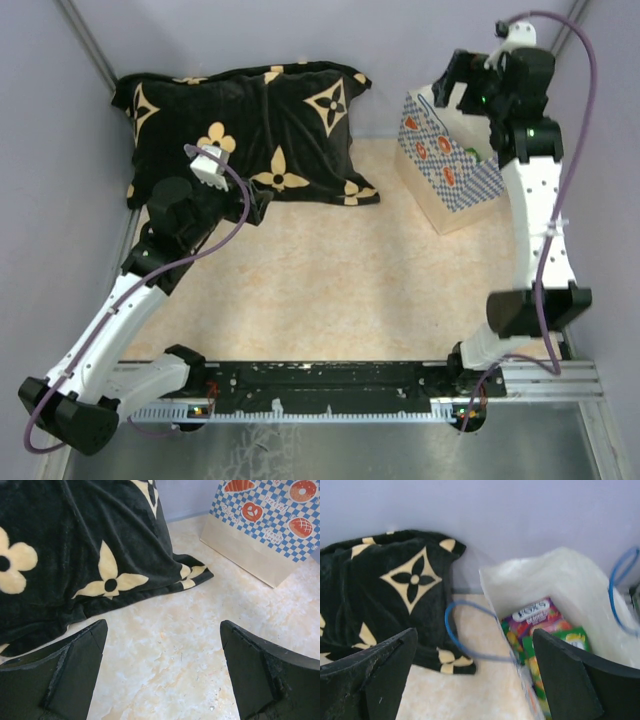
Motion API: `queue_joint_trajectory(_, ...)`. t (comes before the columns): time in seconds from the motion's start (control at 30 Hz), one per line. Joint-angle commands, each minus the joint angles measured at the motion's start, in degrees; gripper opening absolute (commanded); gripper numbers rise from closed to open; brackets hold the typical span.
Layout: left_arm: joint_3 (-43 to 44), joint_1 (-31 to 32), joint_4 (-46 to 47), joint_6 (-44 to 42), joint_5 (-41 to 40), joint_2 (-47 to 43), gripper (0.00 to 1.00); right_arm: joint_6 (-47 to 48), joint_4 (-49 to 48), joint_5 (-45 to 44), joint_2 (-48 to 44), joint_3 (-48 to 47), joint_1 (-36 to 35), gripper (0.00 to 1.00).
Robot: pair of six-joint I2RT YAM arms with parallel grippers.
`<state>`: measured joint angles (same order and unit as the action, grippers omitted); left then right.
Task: Take the snacks out of the paper bag
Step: Adjust the paper bag at the center of the board.
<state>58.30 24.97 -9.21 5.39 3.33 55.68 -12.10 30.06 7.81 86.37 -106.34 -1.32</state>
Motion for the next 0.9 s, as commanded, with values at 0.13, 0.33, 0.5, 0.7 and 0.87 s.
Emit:
queue_joint_trajectory(0.13,3.19,-0.54,1.47,-0.26,2.99,2.48,1.0,10.66,28.35,5.86,31.02,-40.17,0.09,0.99)
queue_joint_trajectory(0.33,3.48,-0.64,1.37,-0.64,3.42,3.7,1.0,10.38,23.77,8.59,36.52,-36.3,0.03,0.99)
queue_joint_trajectory(0.5,3.16,-0.76,1.02,-0.93,3.37,4.17,1.0,10.61,24.59,6.97,39.3,-35.23,-0.68,0.96)
queue_joint_trajectory(0.7,2.8,-0.79,1.52,-0.91,3.55,4.6,1.0,12.37,23.88,-0.06,37.52,-31.89,-2.94,0.88)
queue_joint_trajectory(0.87,2.62,-0.74,1.39,-0.77,3.53,4.63,1.0,12.76,24.14,-3.53,36.11,-32.32,-3.93,0.61)
